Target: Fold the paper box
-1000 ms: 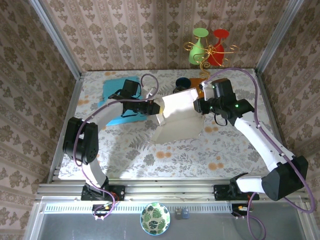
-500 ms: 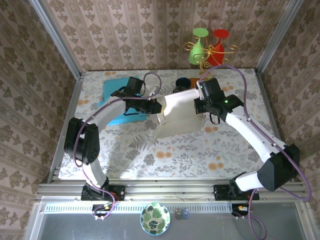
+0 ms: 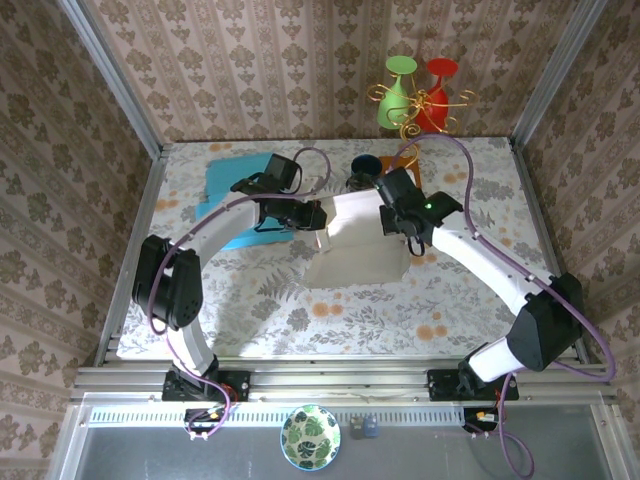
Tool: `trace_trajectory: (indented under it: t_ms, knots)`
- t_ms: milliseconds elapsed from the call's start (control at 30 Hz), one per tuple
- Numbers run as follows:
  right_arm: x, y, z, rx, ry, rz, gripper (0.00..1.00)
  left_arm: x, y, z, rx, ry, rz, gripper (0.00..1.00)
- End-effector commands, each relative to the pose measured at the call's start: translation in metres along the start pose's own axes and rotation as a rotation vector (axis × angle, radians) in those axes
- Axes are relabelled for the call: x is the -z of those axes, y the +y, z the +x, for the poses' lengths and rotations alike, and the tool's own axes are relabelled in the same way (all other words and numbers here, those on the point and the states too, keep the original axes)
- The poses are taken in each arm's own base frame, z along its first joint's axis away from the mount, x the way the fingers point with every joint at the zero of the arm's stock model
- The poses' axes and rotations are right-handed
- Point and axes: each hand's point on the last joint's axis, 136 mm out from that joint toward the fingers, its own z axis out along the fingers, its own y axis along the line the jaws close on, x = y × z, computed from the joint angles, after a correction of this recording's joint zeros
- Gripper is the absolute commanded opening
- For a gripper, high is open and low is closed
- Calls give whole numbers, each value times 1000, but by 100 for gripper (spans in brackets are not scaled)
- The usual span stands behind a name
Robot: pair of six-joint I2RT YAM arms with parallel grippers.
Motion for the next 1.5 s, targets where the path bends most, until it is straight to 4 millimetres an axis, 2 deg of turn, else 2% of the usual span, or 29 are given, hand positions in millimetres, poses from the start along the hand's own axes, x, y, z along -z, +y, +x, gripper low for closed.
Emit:
trace_trajectory:
  t_ms: [0,333,567,700,967,1033,1133,1267,1400,1467]
  knots:
    - [1,-8,7,-76,21,96,0,7,-9,-14,22,-47,-32,0]
    - [2,-28,27,-119,60,320,0,1,-6,-12,101,-48,-78,0]
    - [-1,-16,34,-69,86,382,0,0,-4,-9,109,-42,-94,0]
    - [-1,-14,35,-34,102,446,0,-1,-5,-11,109,-47,-89,0]
    - [-1,-9,36,-54,106,460,0,-2,-4,-11,117,-48,-90,0]
    - [-3,-4,39,-83,114,431,0,-3,-3,-11,122,-47,-90,0]
    - [-12,24,42,-128,88,217,0,-4,-2,-10,124,-47,-91,0]
    - [-3,24,34,-181,33,123,0,-1,-2,-8,114,-53,-98,0]
    - [-5,25,33,-220,41,-10,0,0,-3,-5,99,-55,-93,0]
    - [-5,17,33,-249,53,-35,6,1,-3,-3,93,-51,-98,0]
